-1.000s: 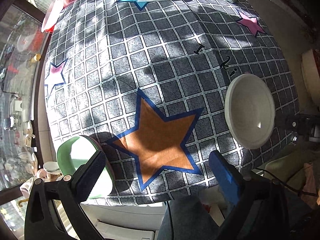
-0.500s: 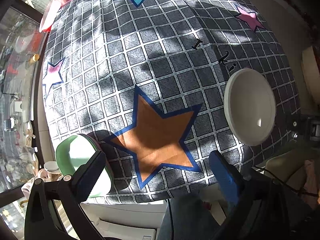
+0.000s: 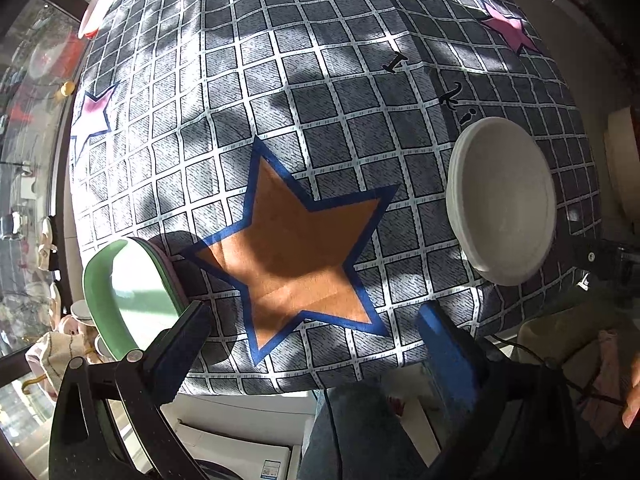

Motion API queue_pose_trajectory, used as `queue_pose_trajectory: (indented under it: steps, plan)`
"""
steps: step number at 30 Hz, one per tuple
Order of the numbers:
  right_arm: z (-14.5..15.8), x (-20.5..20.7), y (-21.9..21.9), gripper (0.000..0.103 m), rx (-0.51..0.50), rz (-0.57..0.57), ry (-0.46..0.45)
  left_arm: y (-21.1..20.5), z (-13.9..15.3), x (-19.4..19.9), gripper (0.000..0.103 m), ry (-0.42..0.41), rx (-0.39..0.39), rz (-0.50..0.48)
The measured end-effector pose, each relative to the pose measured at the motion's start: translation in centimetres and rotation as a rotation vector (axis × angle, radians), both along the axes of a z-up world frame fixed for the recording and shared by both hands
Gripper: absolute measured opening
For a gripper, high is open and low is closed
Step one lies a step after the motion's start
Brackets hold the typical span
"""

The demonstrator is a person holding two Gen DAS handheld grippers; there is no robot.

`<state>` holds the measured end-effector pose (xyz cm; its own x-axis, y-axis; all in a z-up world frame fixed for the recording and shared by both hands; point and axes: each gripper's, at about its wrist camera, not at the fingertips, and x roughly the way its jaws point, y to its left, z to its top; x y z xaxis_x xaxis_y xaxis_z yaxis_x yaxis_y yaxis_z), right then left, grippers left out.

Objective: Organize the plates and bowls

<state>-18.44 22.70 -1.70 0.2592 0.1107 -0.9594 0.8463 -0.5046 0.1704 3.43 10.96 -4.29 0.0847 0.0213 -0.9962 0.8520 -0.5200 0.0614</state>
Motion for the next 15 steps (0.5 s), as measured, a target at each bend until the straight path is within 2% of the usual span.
queue_pose_trajectory:
  steps: [7,15]
  plan:
    - [-1.1,-1.1,-1.0,0.101,0.010,0.054,0.028,-0.7,-0.4,-2.2,0.103,0.070,-0.010,0.102]
    - [-2.5,-3.0,-1.9,0.101,0.033,0.070,0.056,-1.1,-2.5,-6.8,0.103,0.027,-0.028,0.054]
